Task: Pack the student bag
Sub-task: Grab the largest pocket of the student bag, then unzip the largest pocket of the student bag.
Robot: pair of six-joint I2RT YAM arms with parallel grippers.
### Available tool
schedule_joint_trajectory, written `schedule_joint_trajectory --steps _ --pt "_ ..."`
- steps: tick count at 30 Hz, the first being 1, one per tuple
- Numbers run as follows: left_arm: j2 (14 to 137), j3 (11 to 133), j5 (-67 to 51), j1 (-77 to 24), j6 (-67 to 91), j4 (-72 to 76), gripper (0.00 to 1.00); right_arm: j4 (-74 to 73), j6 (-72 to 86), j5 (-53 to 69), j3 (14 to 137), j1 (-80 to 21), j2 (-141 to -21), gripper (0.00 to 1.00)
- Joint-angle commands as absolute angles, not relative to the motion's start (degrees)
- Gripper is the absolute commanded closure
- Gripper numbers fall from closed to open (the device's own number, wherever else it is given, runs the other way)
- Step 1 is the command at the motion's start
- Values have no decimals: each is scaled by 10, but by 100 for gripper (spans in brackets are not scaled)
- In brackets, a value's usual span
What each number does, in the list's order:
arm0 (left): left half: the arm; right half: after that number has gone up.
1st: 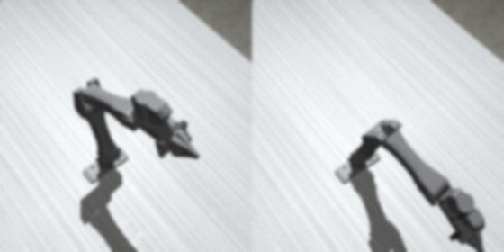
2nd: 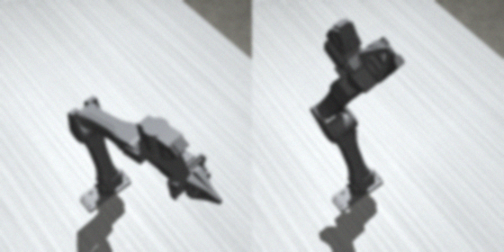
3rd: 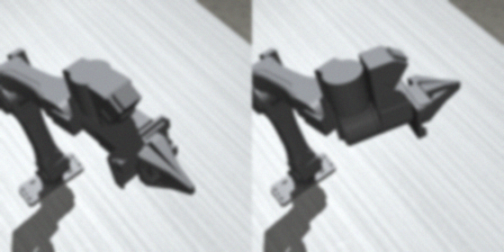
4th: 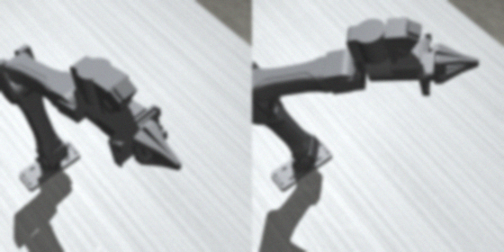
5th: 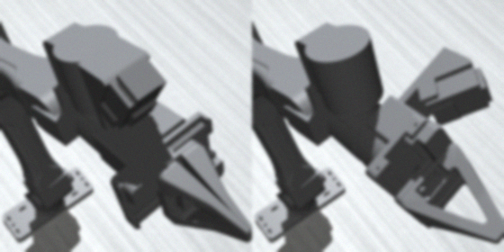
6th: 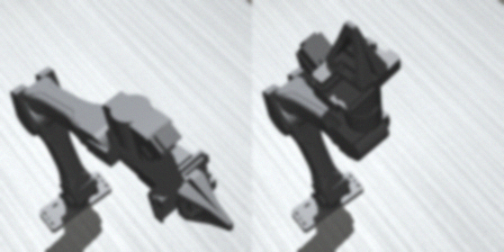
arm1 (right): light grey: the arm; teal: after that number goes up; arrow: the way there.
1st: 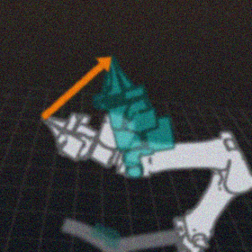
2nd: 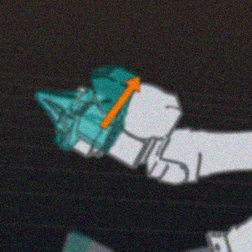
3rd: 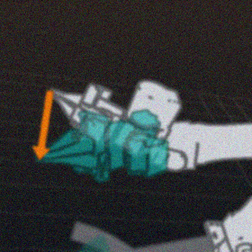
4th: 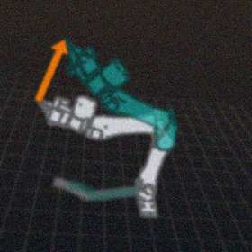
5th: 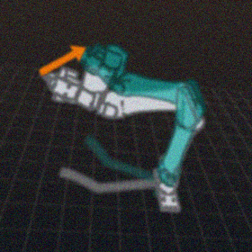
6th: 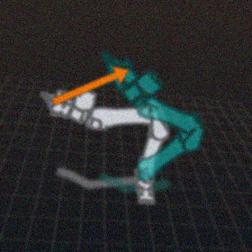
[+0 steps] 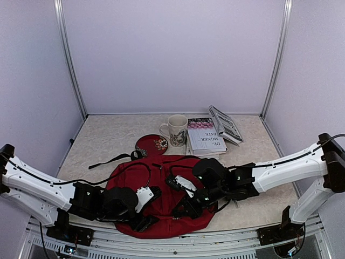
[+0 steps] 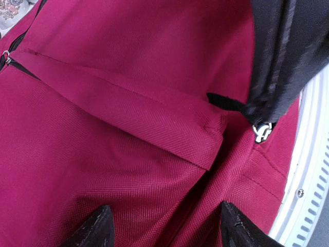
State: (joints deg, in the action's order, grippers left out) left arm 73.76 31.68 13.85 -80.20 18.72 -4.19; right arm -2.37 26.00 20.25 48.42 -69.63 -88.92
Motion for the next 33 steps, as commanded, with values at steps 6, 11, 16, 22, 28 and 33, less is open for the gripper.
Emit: schedule_joint_trajectory --steps 6,11,16,22,28,33 --pt "783 376 145 -811 132 -93 27 38 297 231 420 -683 -814 100" --pt "803 385 142 -810 129 -97 27 57 327 213 375 -668 -783 100" --pt "826 398 132 -810 116 -111 22 84 348 197 343 -654 -754 100" --pt "873 428 136 -810 78 -141 40 82 339 199 346 -648 -742 100" --pt "845 425 150 -810 84 -147 100 21 344 165 321 -596 -680 100" --pt "808 422 159 -813 92 -153 100 -57 335 134 297 -513 -579 100"
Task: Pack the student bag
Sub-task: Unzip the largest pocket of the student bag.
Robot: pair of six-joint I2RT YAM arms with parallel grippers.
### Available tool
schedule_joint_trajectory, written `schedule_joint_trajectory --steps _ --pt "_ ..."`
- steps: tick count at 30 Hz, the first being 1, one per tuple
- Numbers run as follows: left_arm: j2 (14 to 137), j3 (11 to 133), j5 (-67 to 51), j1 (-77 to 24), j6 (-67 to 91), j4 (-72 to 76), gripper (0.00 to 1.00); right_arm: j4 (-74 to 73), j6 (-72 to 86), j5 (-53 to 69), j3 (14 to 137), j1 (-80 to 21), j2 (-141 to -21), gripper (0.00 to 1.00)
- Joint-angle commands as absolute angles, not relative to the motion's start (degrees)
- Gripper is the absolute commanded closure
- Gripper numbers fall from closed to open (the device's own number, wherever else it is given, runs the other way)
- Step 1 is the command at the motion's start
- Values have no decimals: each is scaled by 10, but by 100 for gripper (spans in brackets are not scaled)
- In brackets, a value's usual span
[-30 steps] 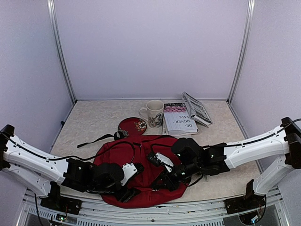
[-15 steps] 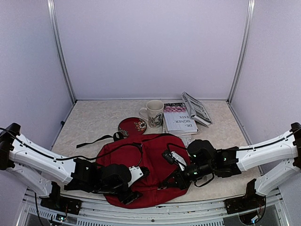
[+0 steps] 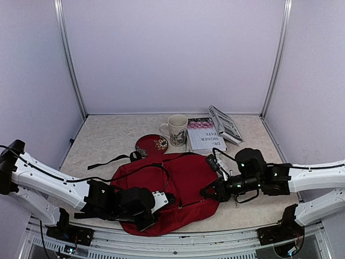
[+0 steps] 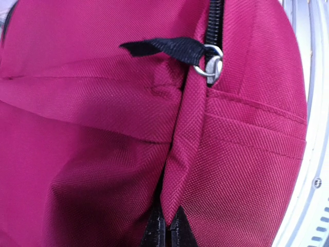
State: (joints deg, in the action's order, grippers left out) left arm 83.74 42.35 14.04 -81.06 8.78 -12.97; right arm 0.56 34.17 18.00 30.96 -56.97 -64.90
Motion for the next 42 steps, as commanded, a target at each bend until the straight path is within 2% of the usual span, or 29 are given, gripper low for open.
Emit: schedule_joint_trajectory --steps 1,5,9,14,18,21,22,23,24,26,27,30,33,35,36,39,42 --pt "804 420 158 -814 90 -151 100 -74 331 124 294 -493 -550 100" --pt "800 419 150 -816 80 -149 100 -113 305 134 286 -401 -489 100" --pt "796 435 162 -822 56 -166 100 -124 270 166 290 -323 -503 100" --pt "781 475 238 -843 29 -220 100 -123 214 189 322 -279 -551 100" --pt "766 475 221 -868 -18 -246 100 -95 172 228 336 -265 -590 100" --pt "767 476 153 -871 -47 -256 100 -70 163 292 339 -273 -629 100" --pt "769 476 145 -871 -50 -256 76 -55 165 303 335 -285 -631 100" --pt "768 477 149 -871 -49 -252 43 -38 167 309 329 -297 -629 100" --pt "765 483 152 -871 -51 -244 20 -25 171 313 321 -311 -624 100" --pt "754 500 143 -868 -68 -206 6 -5 183 317 313 -328 -620 100" --pt "748 507 141 -862 -76 -157 2 5 191 320 307 -334 -620 100" --pt "762 540 82 -805 -39 -40 3 37 210 328 291 -344 -620 100" --pt "831 589 37 -760 26 11 25 51 221 327 287 -347 -618 100" --pt "886 629 65 -759 51 7 41 50 226 325 288 -347 -614 100" --pt "915 649 72 -759 65 1 46 51 228 323 288 -347 -612 100" --pt "998 706 45 -762 91 -21 48 48 230 316 290 -347 -605 100" --pt "1045 738 67 -763 121 -32 52 47 230 317 291 -347 -600 100"
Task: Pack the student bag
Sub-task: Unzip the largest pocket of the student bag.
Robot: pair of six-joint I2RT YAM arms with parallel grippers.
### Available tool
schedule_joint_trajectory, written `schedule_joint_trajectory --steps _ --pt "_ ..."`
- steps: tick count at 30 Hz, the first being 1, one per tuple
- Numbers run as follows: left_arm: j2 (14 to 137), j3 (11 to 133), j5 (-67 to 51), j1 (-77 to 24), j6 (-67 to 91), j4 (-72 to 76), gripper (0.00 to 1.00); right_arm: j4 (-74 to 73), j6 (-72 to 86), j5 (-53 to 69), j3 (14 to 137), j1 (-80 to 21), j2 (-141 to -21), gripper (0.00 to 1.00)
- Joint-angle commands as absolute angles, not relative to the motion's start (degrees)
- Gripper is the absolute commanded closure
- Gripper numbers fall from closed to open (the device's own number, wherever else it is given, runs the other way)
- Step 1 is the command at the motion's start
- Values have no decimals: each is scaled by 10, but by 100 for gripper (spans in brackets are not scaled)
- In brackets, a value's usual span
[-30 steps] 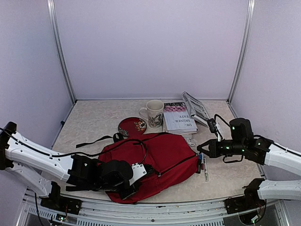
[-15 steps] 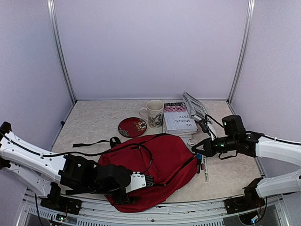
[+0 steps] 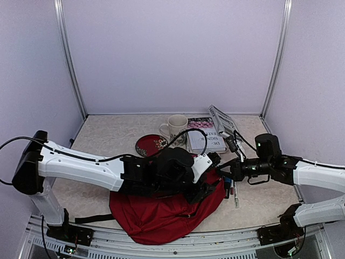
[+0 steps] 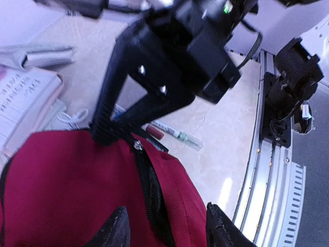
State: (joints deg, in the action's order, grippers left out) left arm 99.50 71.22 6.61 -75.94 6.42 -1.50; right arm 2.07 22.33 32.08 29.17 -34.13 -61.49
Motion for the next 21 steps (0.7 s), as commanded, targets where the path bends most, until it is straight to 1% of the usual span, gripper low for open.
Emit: schedule_joint_trajectory --steps 1,3,4,5,7,11,16,19,20,21 --pt "1053 744 84 -758 132 -36 58 46 229 319 292 -347 -599 100" --pt "1058 745 90 -743 150 -32 76 46 229 323 292 -348 -597 100" --pt "1057 742 84 -737 156 -22 80 48 229 323 291 -348 -595 100" --pt "1054 737 78 -732 160 -9 81 49 230 324 289 -348 -594 100" --pt "1053 731 73 -727 163 8 81 53 230 325 284 -348 -590 100" --pt "1085 762 30 -723 158 -19 66 46 223 320 282 -348 -581 100" --pt "1135 814 6 -722 162 -79 59 34 218 313 291 -348 -571 100" --pt "1148 821 -3 -723 161 -79 60 41 222 316 290 -347 -571 100" --pt "1151 823 0 -723 161 -80 62 44 224 317 290 -348 -572 100" --pt "1152 823 4 -721 160 -81 69 47 225 318 290 -348 -573 100"
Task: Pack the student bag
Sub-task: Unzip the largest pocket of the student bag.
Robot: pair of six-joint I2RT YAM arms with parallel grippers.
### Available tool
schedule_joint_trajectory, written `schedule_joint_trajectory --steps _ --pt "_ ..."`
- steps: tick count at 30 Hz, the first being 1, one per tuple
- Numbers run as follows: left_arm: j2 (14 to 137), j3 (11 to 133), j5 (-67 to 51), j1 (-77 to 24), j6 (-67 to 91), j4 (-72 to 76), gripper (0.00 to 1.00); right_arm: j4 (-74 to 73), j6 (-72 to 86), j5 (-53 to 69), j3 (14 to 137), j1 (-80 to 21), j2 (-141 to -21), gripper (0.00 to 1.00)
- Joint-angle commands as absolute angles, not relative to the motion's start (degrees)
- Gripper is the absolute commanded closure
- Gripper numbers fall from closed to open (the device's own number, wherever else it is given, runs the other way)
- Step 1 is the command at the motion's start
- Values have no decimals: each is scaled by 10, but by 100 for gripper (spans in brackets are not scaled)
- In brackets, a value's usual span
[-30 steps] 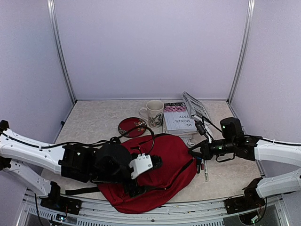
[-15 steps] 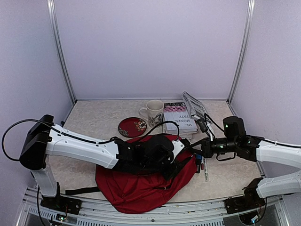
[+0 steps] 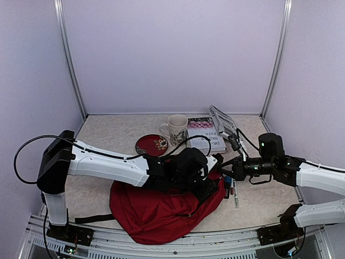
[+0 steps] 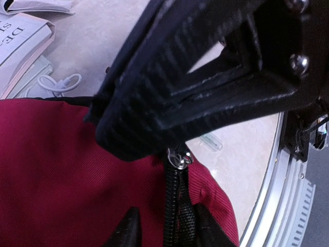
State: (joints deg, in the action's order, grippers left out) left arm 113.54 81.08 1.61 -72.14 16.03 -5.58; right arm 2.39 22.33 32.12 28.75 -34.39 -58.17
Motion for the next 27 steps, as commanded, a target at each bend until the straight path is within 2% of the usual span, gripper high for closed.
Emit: schedule_joint_trajectory --steps 1,2,3,7,12,15,22,27 --pt "1152 824 6 -720 160 -82 80 50 226 318 289 -348 -573 100" --pt "1150 825 8 -719 160 -83 96 52 228 318 289 -348 -574 100" --pt "1144 823 10 -720 158 -82 100 51 229 313 290 -347 -574 100" --pt "1091 784 42 -743 119 -70 100 29 222 268 302 -342 -576 100" --pt "1012 735 116 -813 8 -91 100 26 205 265 338 -292 -613 100" --pt "971 699 114 -840 -29 -114 100 32 187 260 379 -260 -648 100" --pt "831 617 93 -852 -43 -130 100 16 140 271 502 -232 -745 100" --pt "710 562 171 -848 -45 -149 100 6 129 297 537 -228 -765 100"
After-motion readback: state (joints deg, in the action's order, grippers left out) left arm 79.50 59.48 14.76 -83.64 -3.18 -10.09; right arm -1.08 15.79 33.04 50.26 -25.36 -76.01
